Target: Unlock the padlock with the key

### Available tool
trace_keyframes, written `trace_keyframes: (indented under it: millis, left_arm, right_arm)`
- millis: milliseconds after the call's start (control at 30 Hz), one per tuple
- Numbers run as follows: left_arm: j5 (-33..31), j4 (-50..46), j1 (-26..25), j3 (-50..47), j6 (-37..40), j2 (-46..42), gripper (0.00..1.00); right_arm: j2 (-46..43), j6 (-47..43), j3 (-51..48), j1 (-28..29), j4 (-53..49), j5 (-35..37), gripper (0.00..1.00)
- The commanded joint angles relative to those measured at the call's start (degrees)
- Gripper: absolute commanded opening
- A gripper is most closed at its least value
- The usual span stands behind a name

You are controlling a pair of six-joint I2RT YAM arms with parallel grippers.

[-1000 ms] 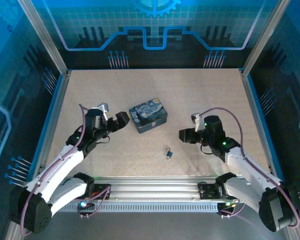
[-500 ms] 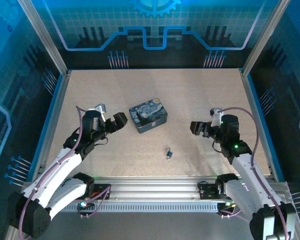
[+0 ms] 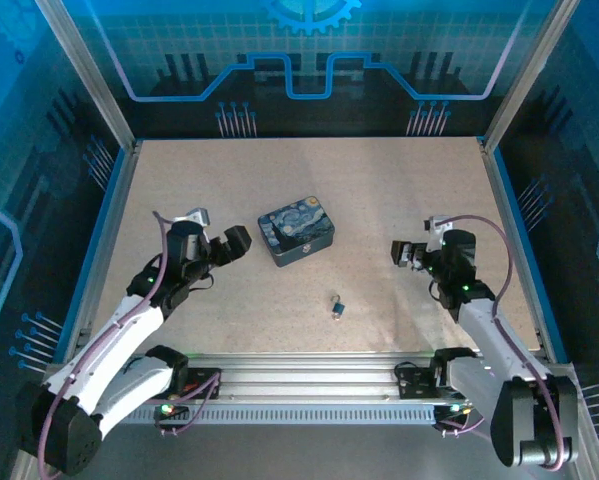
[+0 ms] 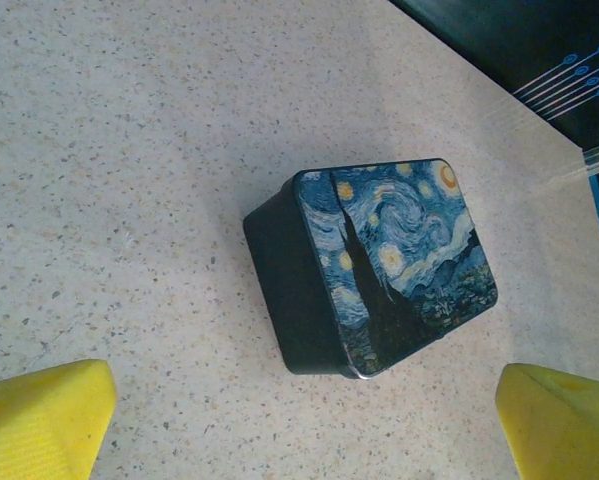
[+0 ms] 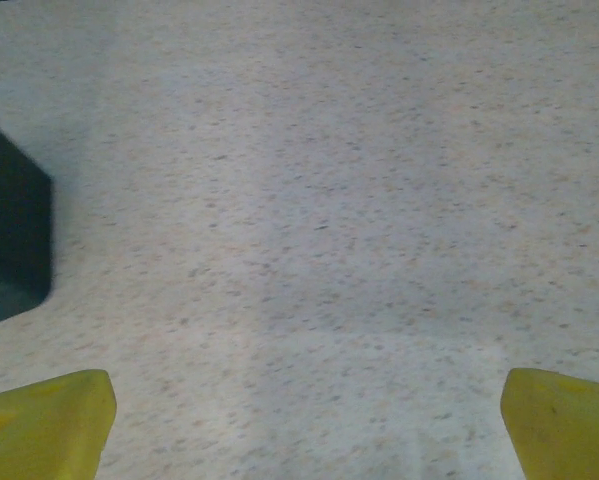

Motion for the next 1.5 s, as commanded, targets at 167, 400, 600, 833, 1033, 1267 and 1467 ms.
trace_keyframes:
  millis: [167,400,600,833,1033,1267,1467]
  left_arm:
    - [-1.31,0.06,0.87,2.59,2.01,1.86,0.99]
    - [-1.1,0.44,1.17,2.69,2.23,2.62,0.99]
    - [-0.8,1.03,1.25,2.69,2.12,3.39,0.99]
    - [-0.35,1.03,1.43,2.92,2.36,3.84,0.99]
    - [-0.35,1.36,1.6,2.69,2.27,4.19,0.99]
    - [-2.17,1.54,2.86,3.79,5.22,5.41,0.99]
    - [-10.32,7.82,5.75,3.71,15.28,7.39,0.99]
  right_arm:
    - [10.35,-1.73,-2.82,-1.94,22.26,1.07,1.0]
    - [18.03,-2.46,-2.66,-1.64,32.09,0.53,1.0]
    - [20.19,-7.16,-3.56,-0.27,37.95,1.89,1.0]
    - [26.95,-8.16,-4.79,0.34,46.53,1.99,1.0]
    - [30.72,-8.9,-2.76,1.22,46.36,3.19,1.0]
    - [31.26,-8.81,0.73,2.2,40.31,6.02,1.0]
    - [31.26,-8.96,0.68,2.2,40.48,6.05,1.0]
